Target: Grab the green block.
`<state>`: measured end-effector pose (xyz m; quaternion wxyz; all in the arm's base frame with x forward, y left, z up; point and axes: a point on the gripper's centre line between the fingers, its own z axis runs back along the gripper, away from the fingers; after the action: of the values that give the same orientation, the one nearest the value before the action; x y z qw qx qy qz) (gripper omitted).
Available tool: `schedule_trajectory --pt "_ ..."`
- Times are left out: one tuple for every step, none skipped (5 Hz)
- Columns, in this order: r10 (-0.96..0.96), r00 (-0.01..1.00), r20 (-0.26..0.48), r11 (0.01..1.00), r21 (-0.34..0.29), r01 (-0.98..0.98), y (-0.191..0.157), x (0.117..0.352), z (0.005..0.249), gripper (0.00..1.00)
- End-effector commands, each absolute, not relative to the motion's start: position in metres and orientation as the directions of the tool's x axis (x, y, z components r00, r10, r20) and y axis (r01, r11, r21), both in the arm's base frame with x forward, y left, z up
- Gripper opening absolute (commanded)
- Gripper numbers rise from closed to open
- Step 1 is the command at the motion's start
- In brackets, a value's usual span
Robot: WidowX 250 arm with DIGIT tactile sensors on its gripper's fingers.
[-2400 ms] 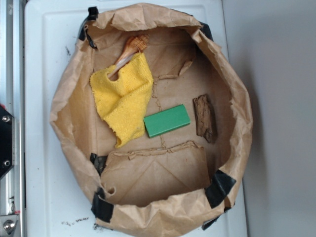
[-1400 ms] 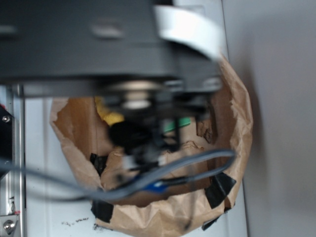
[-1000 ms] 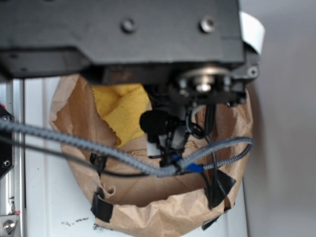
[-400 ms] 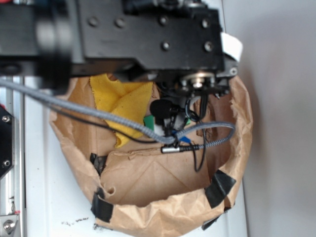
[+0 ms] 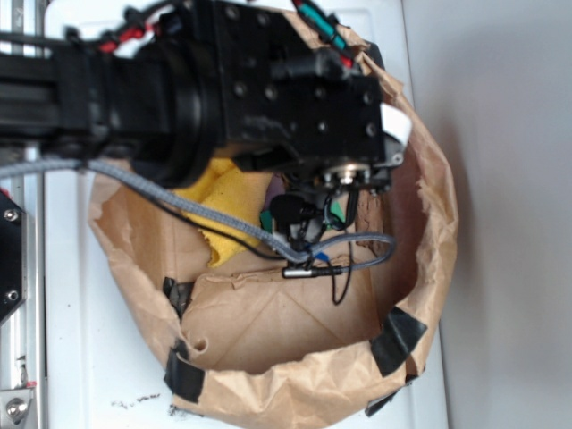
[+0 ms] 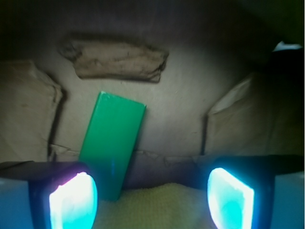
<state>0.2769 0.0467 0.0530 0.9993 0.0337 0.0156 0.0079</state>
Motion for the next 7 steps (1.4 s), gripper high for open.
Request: schedule_trajectory --pt "0.172 0.984 -0.036 0.985 -0.01 -0.173 0.049 0.298 0.067 1.0" --pt "0.248 0.966 -0.069 0.967 -0.036 -0.251 0.046 0.31 0.073 1.0" --pt "0.287 0.956 -0.064 0.957 -0.03 -0.289 0.039 0.318 0.074 1.0" --pt "0.292 0.955 -0.054 0.956 0.005 -0.292 0.037 0.326 0.061 1.0" --pt "0.277 0.959 -0.06 0.961 0.041 -0.275 0.033 0.327 0.045 1.0" --pt "0.251 0.964 -0.085 0.966 0.087 -0.243 0.031 0.318 0.025 1.0" --pt "0.223 0.968 -0.115 0.972 0.103 -0.212 0.028 0.302 0.014 1.0"
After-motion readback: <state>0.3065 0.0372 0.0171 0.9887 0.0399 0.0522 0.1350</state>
